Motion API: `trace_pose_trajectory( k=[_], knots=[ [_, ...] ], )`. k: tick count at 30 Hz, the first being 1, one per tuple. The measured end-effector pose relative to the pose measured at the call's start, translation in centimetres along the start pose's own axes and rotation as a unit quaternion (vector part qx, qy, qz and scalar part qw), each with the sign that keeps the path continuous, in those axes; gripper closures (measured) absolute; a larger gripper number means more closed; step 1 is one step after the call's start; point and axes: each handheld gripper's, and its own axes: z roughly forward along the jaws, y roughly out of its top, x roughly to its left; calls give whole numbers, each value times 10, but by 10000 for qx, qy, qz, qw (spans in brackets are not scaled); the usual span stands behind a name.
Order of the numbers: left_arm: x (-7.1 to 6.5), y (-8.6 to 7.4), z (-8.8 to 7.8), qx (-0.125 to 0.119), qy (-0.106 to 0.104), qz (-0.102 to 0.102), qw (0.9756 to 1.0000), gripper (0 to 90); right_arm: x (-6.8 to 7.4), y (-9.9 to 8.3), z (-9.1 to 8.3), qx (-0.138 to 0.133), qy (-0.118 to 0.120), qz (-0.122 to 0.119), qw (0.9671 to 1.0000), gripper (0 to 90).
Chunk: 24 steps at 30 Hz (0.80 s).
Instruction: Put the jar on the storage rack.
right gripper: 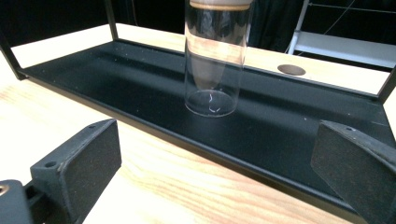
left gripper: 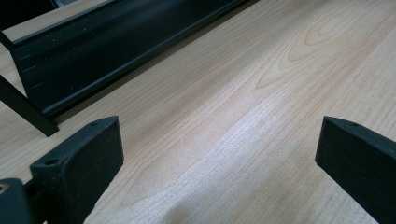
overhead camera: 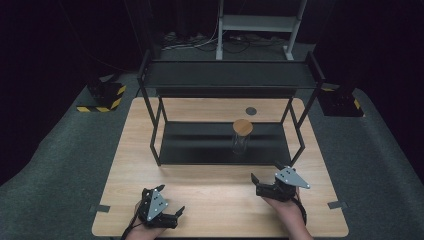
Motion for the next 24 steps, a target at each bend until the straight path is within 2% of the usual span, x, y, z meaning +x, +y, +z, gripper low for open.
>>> trace_pose_trajectory(
  k=[24],
  knots=[
    [0, 0, 0, 6, 14, 7, 10000, 14, 3, -23, -18, 293, -17, -141, 9995, 9]
  ],
)
